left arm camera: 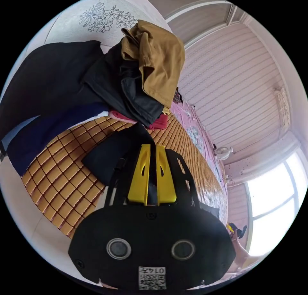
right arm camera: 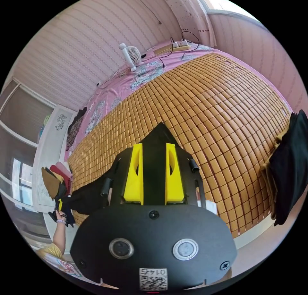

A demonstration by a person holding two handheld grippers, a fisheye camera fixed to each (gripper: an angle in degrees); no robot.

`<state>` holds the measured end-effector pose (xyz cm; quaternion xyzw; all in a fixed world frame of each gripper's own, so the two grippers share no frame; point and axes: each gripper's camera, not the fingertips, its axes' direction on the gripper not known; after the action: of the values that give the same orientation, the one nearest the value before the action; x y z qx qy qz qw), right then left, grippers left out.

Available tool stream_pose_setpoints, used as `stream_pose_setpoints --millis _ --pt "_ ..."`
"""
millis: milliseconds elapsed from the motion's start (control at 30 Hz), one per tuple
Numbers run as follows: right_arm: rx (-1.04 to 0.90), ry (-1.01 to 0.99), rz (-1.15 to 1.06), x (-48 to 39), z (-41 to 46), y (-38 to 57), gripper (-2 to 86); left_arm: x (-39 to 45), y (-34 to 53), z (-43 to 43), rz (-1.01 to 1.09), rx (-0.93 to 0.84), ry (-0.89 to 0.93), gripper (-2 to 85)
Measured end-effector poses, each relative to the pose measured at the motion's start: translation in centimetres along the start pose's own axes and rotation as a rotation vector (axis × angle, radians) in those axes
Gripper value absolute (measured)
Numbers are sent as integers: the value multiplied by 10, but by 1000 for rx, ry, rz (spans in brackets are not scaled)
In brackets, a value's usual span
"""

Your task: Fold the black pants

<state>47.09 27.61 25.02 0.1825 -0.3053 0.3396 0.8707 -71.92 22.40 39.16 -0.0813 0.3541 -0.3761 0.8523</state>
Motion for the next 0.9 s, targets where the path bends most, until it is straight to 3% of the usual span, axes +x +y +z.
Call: stream_pose_setpoints --millis 133,200,267,400,567,700,900 --pt "-148 237 -21 22 35 36 109 18 35 32 155 -141 -177 -6" --pt "-227 263 -40 26 51 49 106 24 47 49 197 -212 -274 -7" --pt "-174 261 -98 20 49 61 86 29 58 71 256 -324 -410 -8" --pt "-205 254 -151 11 48 71 33 45 70 88 322 -357 -457 -9" --pt "-285 269 -238 8 36 94 6 68 99 104 502 -423 -682 -10" --pt "-334 199 -220 28 7 144 3 54 117 84 387 -420 -573 -10" --pt "-243 240 -149 48 -50 202 11 55 146 15 301 -190 -407 -8"
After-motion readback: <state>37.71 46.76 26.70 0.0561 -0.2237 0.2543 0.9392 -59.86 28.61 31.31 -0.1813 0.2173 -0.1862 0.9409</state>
